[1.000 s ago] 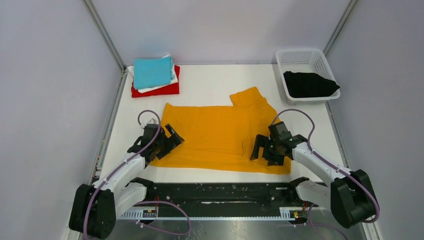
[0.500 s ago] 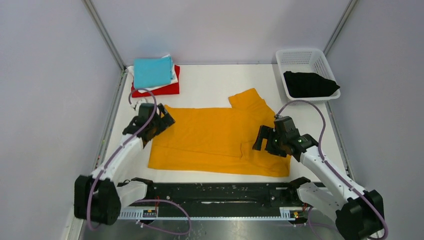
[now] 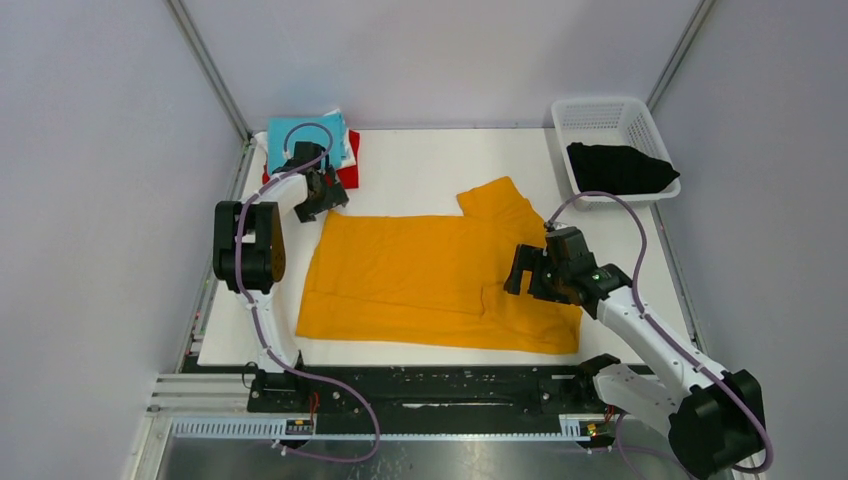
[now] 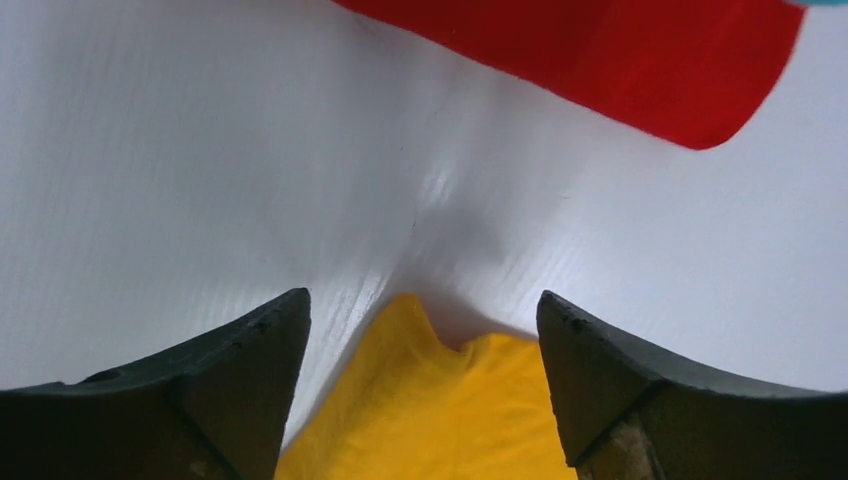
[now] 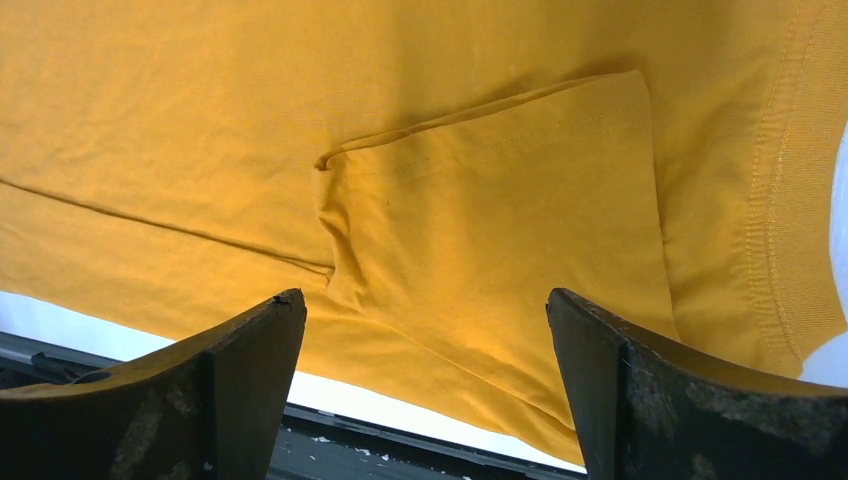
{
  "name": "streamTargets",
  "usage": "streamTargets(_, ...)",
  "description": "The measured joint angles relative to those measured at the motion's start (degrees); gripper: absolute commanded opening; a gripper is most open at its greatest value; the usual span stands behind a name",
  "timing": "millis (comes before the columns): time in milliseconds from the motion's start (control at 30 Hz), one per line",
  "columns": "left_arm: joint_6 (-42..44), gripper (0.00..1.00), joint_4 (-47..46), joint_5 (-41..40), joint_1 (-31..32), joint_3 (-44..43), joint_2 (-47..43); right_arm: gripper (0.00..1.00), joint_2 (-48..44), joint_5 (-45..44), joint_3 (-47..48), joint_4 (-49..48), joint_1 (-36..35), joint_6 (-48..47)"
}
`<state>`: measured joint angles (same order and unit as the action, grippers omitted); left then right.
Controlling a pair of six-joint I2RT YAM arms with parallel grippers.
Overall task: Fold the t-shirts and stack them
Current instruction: Grab the side of the flattened tshirt furthest away from the robot with both arms
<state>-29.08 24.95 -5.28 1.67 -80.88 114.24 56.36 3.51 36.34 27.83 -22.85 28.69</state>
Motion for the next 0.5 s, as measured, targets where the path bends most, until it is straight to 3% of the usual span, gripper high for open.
streamTargets(500,3.15,0.00,13.20,-5.20,0.81,-3.74,1.73,1.00,2.36,-1.55,0.00,-0.39,0.02,-2.43)
